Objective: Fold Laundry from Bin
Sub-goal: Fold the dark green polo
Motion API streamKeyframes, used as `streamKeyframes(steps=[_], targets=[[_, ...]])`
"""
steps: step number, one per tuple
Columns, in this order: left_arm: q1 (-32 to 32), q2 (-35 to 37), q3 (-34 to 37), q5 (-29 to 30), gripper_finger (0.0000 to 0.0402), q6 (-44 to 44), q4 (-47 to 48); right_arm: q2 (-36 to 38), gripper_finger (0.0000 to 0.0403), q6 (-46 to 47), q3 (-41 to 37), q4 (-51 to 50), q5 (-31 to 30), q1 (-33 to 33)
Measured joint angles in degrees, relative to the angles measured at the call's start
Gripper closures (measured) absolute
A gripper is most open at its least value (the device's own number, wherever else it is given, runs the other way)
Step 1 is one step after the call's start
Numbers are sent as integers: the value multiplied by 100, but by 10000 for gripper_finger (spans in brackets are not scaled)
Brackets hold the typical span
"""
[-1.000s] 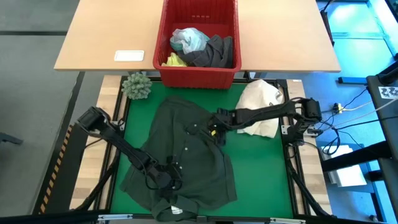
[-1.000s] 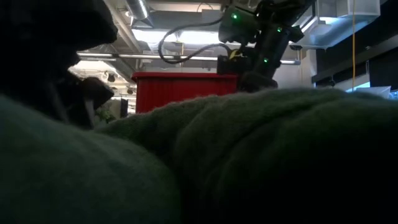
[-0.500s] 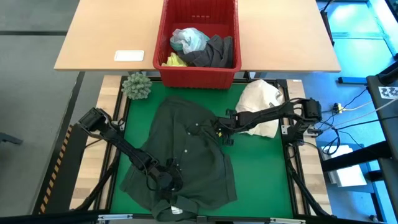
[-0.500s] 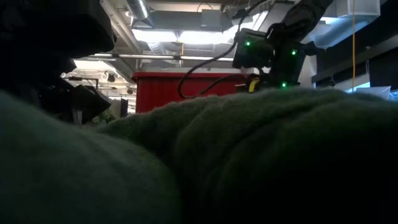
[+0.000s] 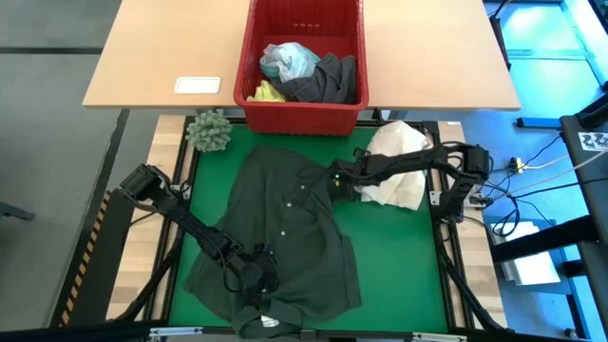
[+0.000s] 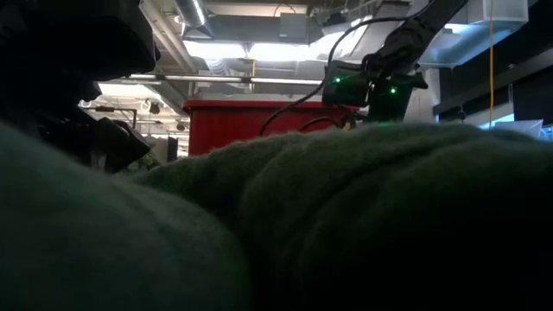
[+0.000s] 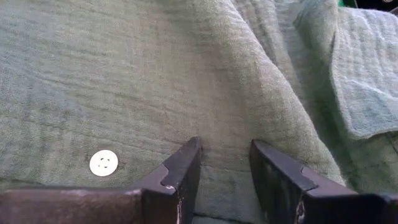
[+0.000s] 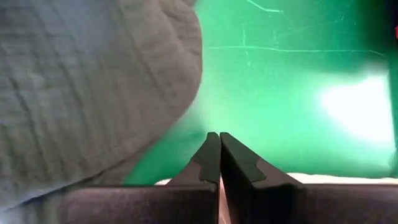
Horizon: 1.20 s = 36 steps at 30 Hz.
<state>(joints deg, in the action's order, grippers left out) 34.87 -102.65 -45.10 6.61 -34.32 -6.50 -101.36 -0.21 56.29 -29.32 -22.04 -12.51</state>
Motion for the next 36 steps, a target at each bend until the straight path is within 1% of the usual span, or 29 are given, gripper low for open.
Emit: streamKeyframes(steps=[4,10,15,19,25,29,36], targets=[[2,0,2,9,266,-1,0,127,395,-2,0,94,166,13],[2,-4,4,40,266,16,-2,598,395,162,0,330,734,35],[7,-7,5,128,266,19,-4,1009,395,281,0,826,987,295],[9,-9,7,217,266,34,-4,1099,395,296,2,1345,1256,613],[11,-11,13,294,266,34,-22,1045,395,293,2,1893,1267,1108],[9,-13,15,473,266,34,-30,1045,395,295,3,2185,1211,1349],[7,-15,15,575,266,32,-35,1045,395,291,3,2430,1194,1493]])
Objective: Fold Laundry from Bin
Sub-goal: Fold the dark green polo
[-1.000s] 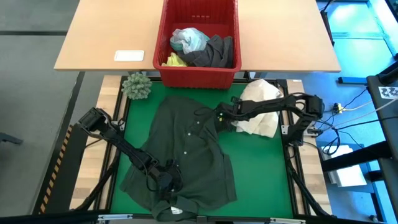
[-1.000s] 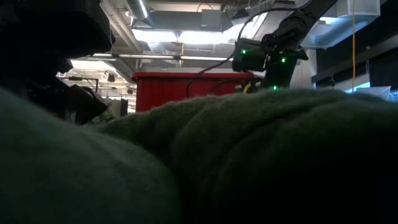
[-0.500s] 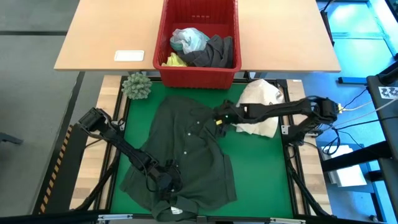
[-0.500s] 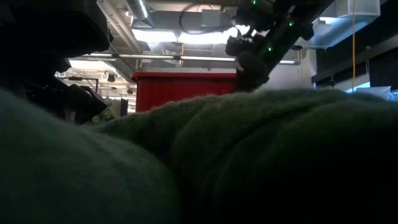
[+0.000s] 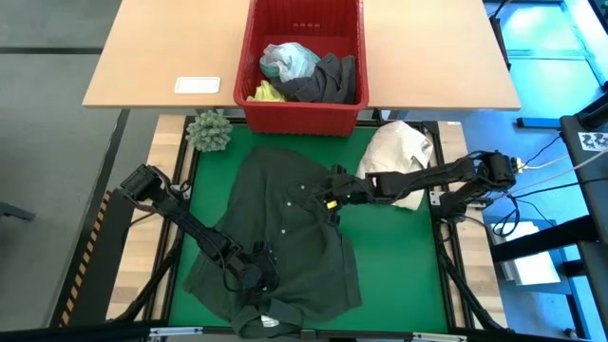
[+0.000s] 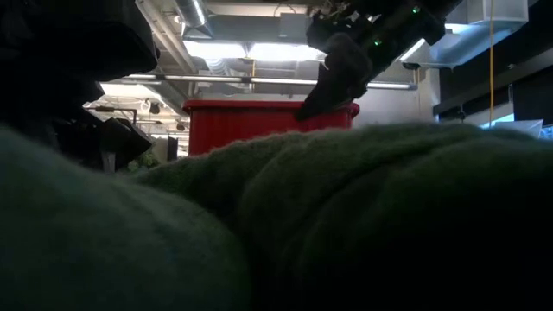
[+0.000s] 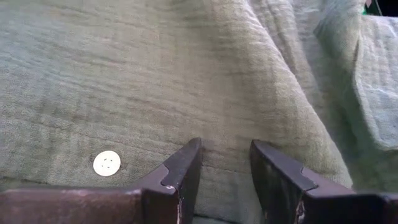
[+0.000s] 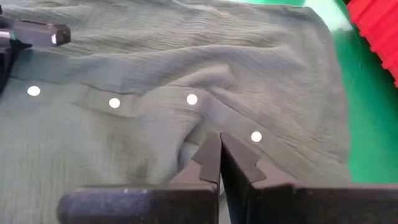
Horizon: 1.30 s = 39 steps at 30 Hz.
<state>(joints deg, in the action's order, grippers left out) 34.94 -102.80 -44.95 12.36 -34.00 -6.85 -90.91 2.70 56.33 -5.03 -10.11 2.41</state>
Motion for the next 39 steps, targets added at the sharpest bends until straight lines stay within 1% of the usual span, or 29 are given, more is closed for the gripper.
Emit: streamKeyframes(steps=[6,9,11,14,21,26,32,39], targets=[[0,0,0,4,266,-2,-7,0,395,0,1,51,-11,-17],[0,0,0,7,266,-4,-9,0,394,-5,1,88,138,-17],[0,0,0,7,266,-7,-14,0,384,-5,1,78,231,-17],[-3,0,0,17,266,-33,-23,0,354,-5,1,73,356,-13],[-4,0,0,20,266,-35,-28,0,265,-2,0,130,367,-11],[-4,0,0,22,266,-35,-28,-142,229,-2,1,322,369,-11],[-4,0,0,24,266,-44,-49,-472,221,0,1,515,369,-11],[-18,0,0,24,266,-44,-52,-496,221,0,1,570,369,-13]])
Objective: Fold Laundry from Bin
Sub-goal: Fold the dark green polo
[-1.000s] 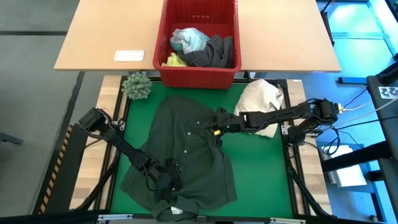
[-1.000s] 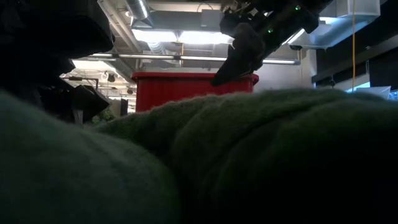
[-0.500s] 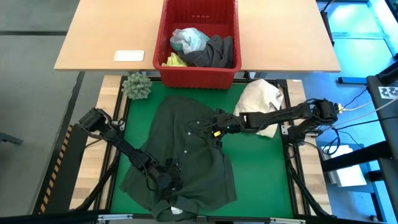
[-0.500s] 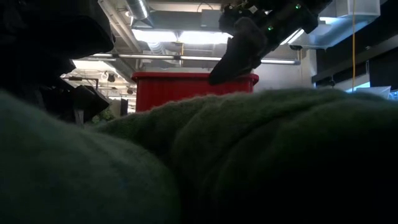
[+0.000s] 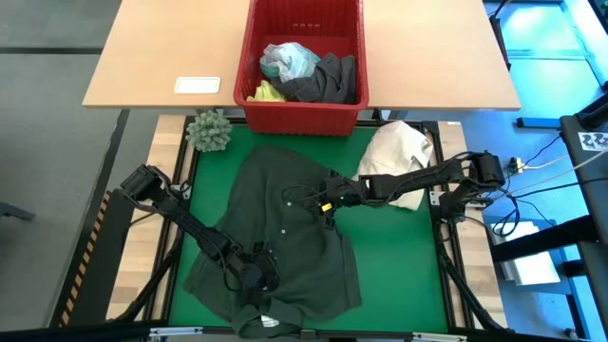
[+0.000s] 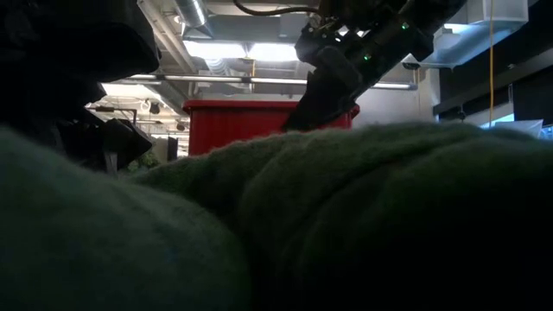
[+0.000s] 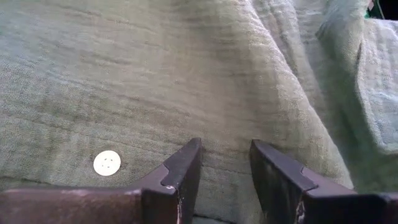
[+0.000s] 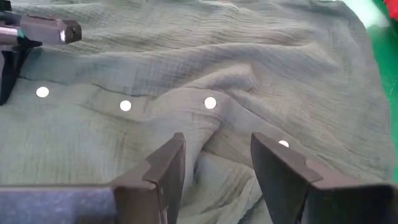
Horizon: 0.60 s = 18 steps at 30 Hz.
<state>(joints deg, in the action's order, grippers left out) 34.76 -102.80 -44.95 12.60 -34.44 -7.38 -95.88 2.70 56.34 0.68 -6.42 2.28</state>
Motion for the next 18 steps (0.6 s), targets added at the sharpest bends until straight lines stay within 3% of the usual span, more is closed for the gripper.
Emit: streamKeyframes(steps=[18], targets=[[1,2,0,1,266,-13,-4,0,221,148,0,253,153,7]])
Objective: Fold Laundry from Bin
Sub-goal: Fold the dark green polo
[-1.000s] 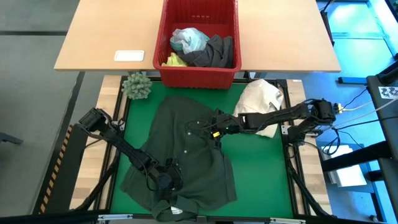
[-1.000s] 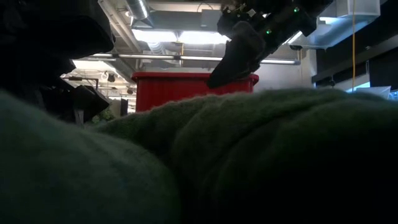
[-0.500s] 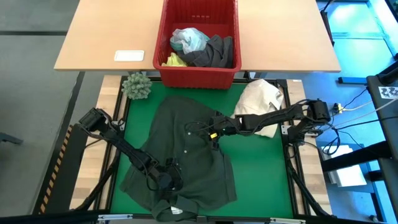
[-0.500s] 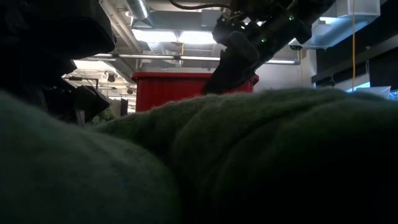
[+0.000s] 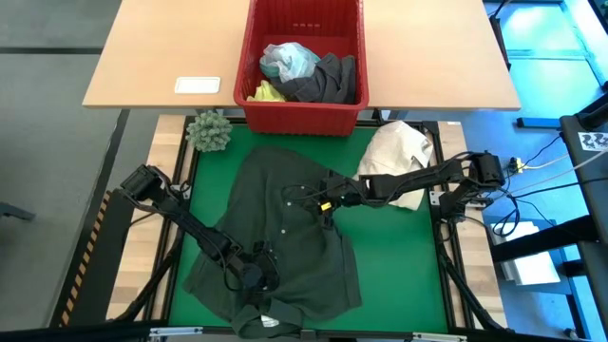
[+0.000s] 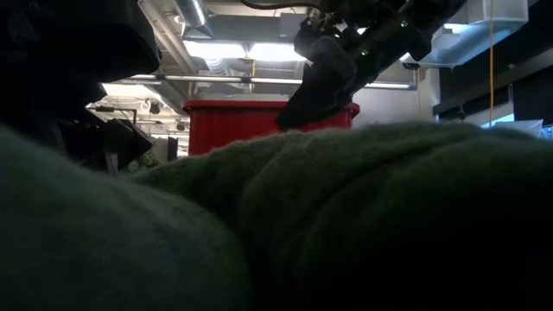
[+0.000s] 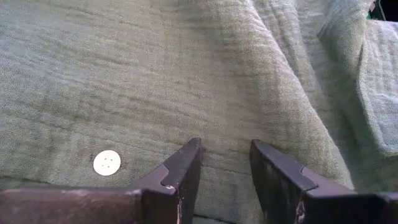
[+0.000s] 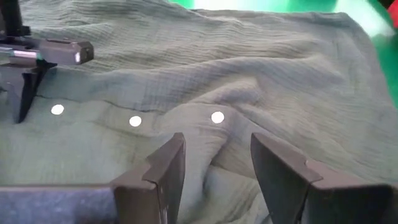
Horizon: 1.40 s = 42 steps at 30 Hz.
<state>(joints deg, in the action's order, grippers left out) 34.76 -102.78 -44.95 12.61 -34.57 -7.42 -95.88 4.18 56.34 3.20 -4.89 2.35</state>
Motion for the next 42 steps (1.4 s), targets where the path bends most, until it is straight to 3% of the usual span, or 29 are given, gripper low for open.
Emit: streamKeyframes(steps=[18,28,42], targets=[[-52,4,-2,-1,266,17,0,-337,221,-191,35,296,-247,28],[-50,4,-2,1,266,17,-43,-540,221,-274,101,23,-1061,-136],[-63,4,-2,-8,266,17,-84,-993,221,-161,109,128,-798,-323]])
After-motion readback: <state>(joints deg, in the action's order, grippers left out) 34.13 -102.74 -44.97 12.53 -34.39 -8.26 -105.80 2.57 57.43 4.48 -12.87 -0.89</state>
